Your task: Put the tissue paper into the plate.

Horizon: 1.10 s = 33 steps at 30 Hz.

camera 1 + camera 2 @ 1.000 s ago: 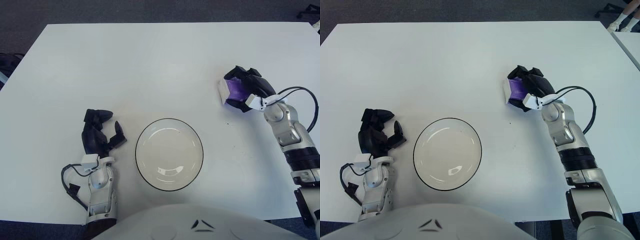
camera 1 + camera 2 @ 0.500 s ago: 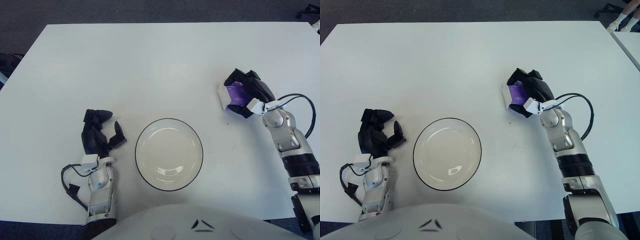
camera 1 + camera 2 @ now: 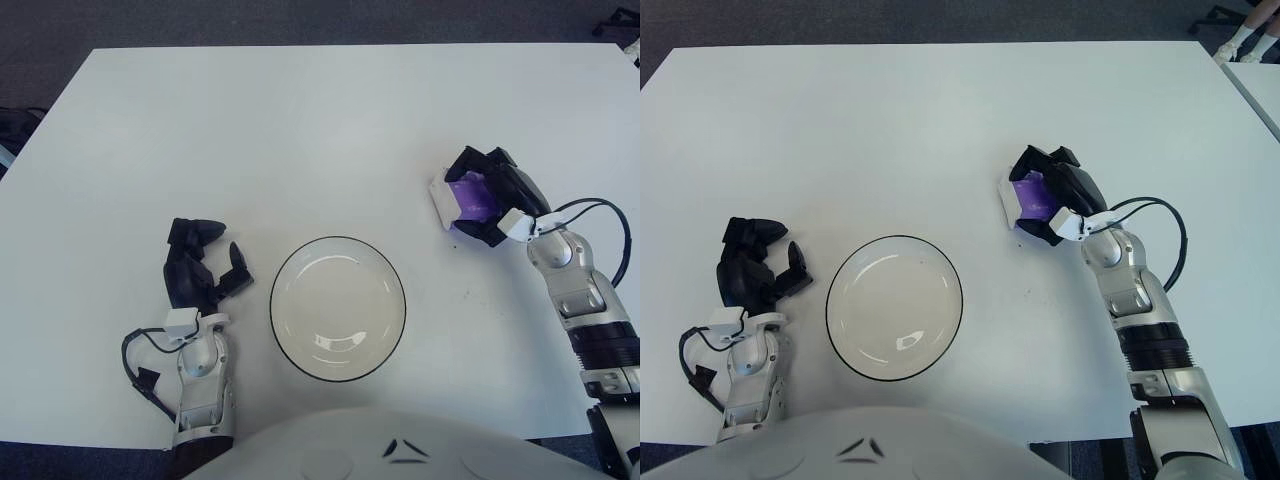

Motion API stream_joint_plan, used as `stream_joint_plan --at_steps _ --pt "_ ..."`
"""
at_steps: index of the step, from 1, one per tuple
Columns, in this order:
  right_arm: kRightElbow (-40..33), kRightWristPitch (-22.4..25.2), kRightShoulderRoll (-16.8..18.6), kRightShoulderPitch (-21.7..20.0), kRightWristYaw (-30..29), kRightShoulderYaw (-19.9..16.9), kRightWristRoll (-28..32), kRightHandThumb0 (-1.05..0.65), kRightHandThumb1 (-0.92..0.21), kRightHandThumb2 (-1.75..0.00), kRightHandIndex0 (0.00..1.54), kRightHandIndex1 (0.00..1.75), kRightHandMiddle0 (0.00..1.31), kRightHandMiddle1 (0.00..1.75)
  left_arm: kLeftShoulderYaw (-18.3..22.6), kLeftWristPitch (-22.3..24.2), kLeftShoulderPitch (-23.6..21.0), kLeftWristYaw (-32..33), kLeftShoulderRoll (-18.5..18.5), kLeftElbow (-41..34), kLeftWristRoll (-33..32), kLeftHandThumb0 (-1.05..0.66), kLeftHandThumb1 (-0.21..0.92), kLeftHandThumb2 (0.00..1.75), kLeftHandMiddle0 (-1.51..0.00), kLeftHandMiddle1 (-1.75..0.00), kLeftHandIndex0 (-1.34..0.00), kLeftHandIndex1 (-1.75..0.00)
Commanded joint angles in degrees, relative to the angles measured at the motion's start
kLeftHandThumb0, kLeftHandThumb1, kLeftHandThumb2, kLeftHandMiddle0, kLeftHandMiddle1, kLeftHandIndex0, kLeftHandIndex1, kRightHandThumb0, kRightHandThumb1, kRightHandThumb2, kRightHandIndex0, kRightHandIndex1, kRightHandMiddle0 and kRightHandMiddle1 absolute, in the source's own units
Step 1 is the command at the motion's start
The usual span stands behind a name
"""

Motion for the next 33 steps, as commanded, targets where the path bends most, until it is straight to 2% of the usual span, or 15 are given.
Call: stream_joint_plan --at_steps 1,12,19,25,33 --pt "-2.1 1.4 1.1 2.9 1.7 -0.2 1.6 0.00 0.03 -1.68 0.93 1.61 0.63 1.75 0.2 1.2 1.4 0.4 -1.1 2.1 0.0 -0.01 0.26 1.37 -0.68 -1.65 -0.45 -1.75" --pt "-10.5 5.3 3.1 3.7 3.0 -3.1 5.1 0.00 0.00 -1.64 0.92 1.60 0.61 1.75 0.1 1.8 1.2 0.2 -1.3 2.3 -0.2 -0.01 0.26 1.38 -0.66 -1.67 -0.45 -1.75" --pt "-11.1 4.8 5.3 3.6 3.4 -4.5 9.0 0.00 0.05 -1.68 0.95 1.59 0.65 1.75 0.1 1.5 0.9 -0.2 -1.3 2.7 -1.1 -0.01 0.27 1.36 -0.67 -1.66 -0.44 -1.75" --pt "-9.4 -0.2 7.4 2.2 0.6 -6.1 10.1 0.00 0.11 -1.74 0.99 1.58 0.70 1.75 0.0 2.1 0.5 0.3 -1.1 3.1 -0.5 -0.01 0.27 1.37 -0.66 -1.67 -0.44 -1.75" --pt "-8.0 -5.0 10.2 0.5 -1.5 -7.3 11.9 0.00 0.10 -1.75 0.96 1.62 0.70 1.75 0.1 2.5 -0.2 0.9 -0.9 3.8 0.4 -0.01 0.27 1.35 -0.67 -1.63 -0.44 -1.75"
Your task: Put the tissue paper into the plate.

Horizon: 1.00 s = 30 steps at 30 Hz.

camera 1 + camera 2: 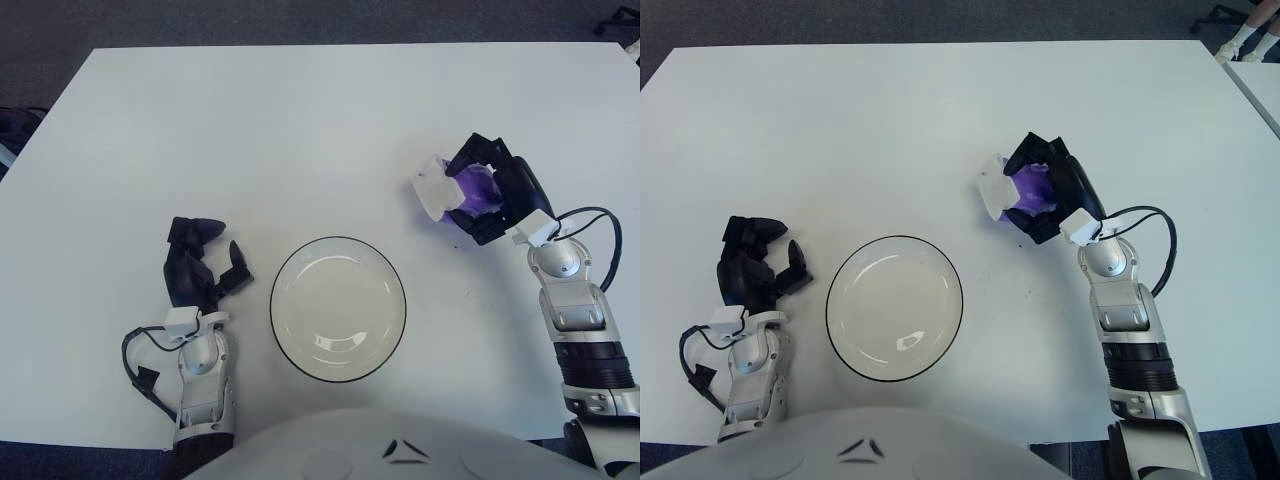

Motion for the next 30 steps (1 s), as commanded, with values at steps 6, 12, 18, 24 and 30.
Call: stream_joint_plan --at_steps 6,12,18,24,30 --pt "1.7 -4.8 2.7 -3.5 -2.1 -1.2 1.9 0.00 0.09 -1.75 0.95 1.64 0.69 1.75 0.3 3.0 0.6 0.8 -0.9 3.0 0.7 -0.01 0.27 1.33 -0.68 -1.60 -0.44 -1.75" --pt "1.6 -8.2 7.1 -7.3 -4.0 1.5 1.4 0.00 0.09 -1.75 0.95 1.65 0.69 1.75 0.5 4.0 0.0 1.0 -0.4 3.5 1.2 -0.01 0.27 1.34 -0.68 -1.61 -0.45 -1.75" --pt "0.1 -8.7 9.8 -7.9 -0.6 4.9 6.3 0.00 0.09 -1.75 0.95 1.65 0.69 1.75 0.6 3.8 -0.6 0.5 -0.1 4.1 1.0 -0.01 0.27 1.35 -0.68 -1.62 -0.45 -1.75" --pt "-1.2 -5.7 10.0 -7.3 5.1 5.2 13.8 0.00 0.09 -1.75 0.95 1.64 0.69 1.75 0.8 3.7 -1.1 0.3 0.0 4.7 0.9 -0.01 0.26 1.36 -0.67 -1.64 -0.46 -1.75" --pt "-1.1 -5.3 10.5 -7.5 6.0 4.8 14.0 0.00 0.09 -1.75 0.95 1.64 0.69 1.75 0.9 3.8 -1.4 0.1 0.1 5.0 0.8 -0.01 0.26 1.37 -0.67 -1.64 -0.46 -1.75"
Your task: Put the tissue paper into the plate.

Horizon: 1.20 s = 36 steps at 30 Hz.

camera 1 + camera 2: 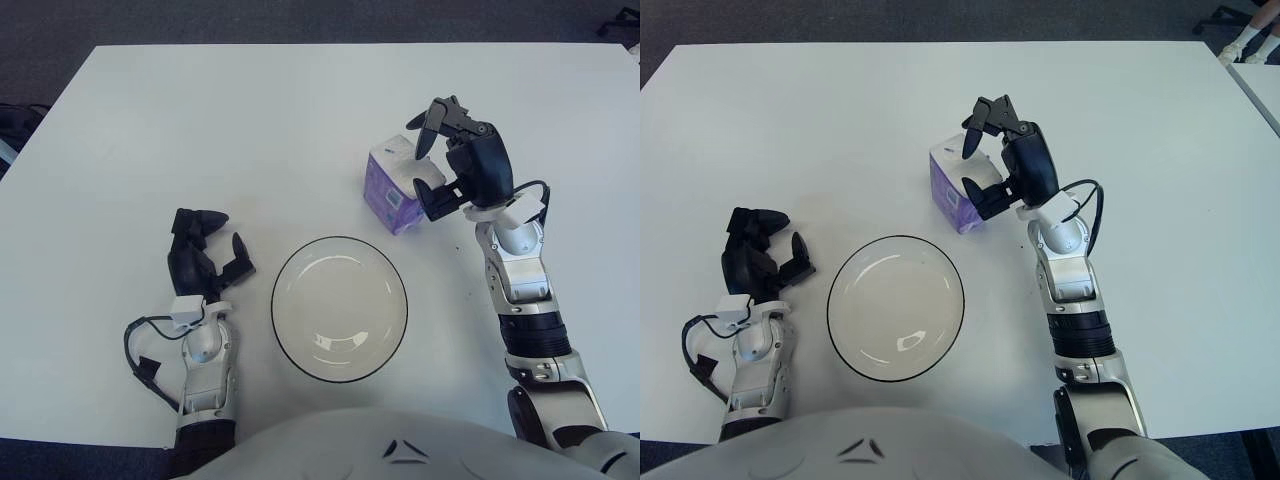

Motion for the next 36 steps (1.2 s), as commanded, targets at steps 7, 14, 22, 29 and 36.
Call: stream_joint_plan --at_steps 7,14,22,29,36 --pt "-20.0 -5.2 -6.5 4.1 6.6 8.0 -19.1 0.00 0.04 -1.71 0.90 1.67 0.65 1.75 0.4 2.7 1.2 -0.3 -0.1 3.1 -0.1 -0.01 0.26 1.36 -0.67 -1.65 -0.45 -1.75" --pt "-9.6 -3.1 -1.9 -0.8 8.8 11.3 -7.2 0.00 0.05 -1.72 0.90 1.70 0.65 1.75 0.3 3.3 0.8 -0.1 0.1 3.2 0.9 -0.01 0.26 1.38 -0.64 -1.70 -0.44 -1.75" --pt "-6.1 -4.9 -2.2 -2.1 12.6 11.8 -3.4 0.00 0.07 -1.73 0.94 1.65 0.66 1.75 0.5 3.5 0.7 0.5 0.1 3.1 1.9 -0.01 0.13 1.55 -0.74 -1.74 -0.53 -1.75" --pt "-2.6 -5.6 -1.6 -4.4 12.9 11.6 -4.6 -0.01 -0.11 -1.56 0.80 1.73 0.50 1.75 0.6 2.5 0.8 0.5 0.1 3.2 2.1 -0.01 0.01 1.68 -0.84 -1.75 -0.62 -1.73" --pt "2.1 -9.6 -3.0 -7.4 10.9 10.3 -10.4 -0.72 -0.80 -0.83 0.10 1.35 0.07 1.23 0.8 1.8 0.7 0.4 -0.2 3.3 1.5 -0.01 0.15 1.53 -0.72 -1.74 -0.52 -1.74"
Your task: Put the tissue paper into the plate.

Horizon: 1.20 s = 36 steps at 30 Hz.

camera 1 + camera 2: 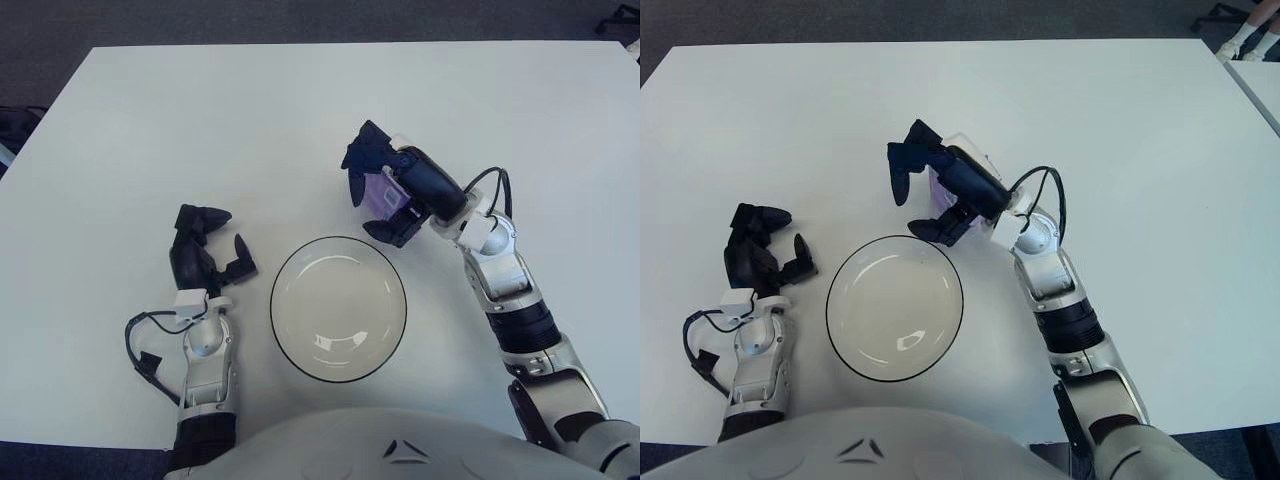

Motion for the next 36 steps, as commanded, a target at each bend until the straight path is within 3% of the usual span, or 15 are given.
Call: stream_joint_plan --at_steps 1,5,7,12,16,21,25,36 --pt "2.5 -3.2 -1.6 -2.4 -1.5 -1.4 -4.2 -0.76 -0.82 -0.81 0.08 1.29 0.06 1.20 0.3 1.5 2.1 0.0 -0.4 2.7 -0.4 -0.01 0.16 1.51 -0.71 -1.74 -0.51 -1.74" --pt "4.2 -6.0 -3.4 -3.1 -3.7 -2.4 -9.5 -0.91 -0.90 -0.82 0.02 0.83 0.01 0.87 0.3 1.7 2.1 -0.1 -0.4 2.6 -0.5 -0.01 0.22 1.44 -0.66 -1.73 -0.47 -1.75" --pt "4.8 -8.3 -3.7 -3.4 -6.6 -3.0 -13.6 -0.94 -0.91 -0.86 0.01 0.49 0.00 0.59 0.2 1.6 2.2 -0.2 -0.4 2.6 -0.7 -0.01 0.24 1.41 -0.65 -1.71 -0.47 -1.75" --pt "5.7 -10.9 -3.7 -3.8 -11.7 -3.4 -19.6 -0.94 -0.92 -0.90 0.00 0.10 0.00 0.19 0.1 1.8 2.4 -0.2 -0.5 2.3 -0.6 -0.01 0.25 1.39 -0.64 -1.70 -0.46 -1.75" --pt "6.3 -12.0 -4.3 -4.1 -14.2 -3.4 -22.3 -0.94 -0.92 -0.86 0.00 0.02 0.00 0.04 0.0 2.6 2.7 -0.1 -0.5 1.8 -0.4 -0.01 0.25 1.39 -0.64 -1.71 -0.46 -1.75" --pt "6.2 -13.1 -6.1 -4.6 -14.4 -3.7 -22.1 -0.94 -0.92 -0.81 0.00 0.00 0.00 0.01 -0.1 3.1 2.9 -0.3 -0.6 1.4 -0.5 -0.01 0.25 1.39 -0.64 -1.70 -0.46 -1.75" --pt "6.7 -13.4 -8.2 -5.6 -14.0 -4.2 -22.5 -0.94 -0.92 -0.65 0.00 0.00 0.00 0.00 -0.1 3.1 3.0 -0.6 -0.6 1.3 -0.8 -0.01 0.26 1.40 -0.63 -1.73 -0.45 -1.75" --pt "0.1 -6.4 -13.4 -4.6 -5.3 -3.9 -17.5 -0.96 -0.81 -0.51 0.00 0.00 0.00 0.00 -0.3 3.1 3.0 -0.3 -0.7 1.2 -0.2 -0.01 0.27 1.39 -0.62 -1.73 -0.45 -1.75"
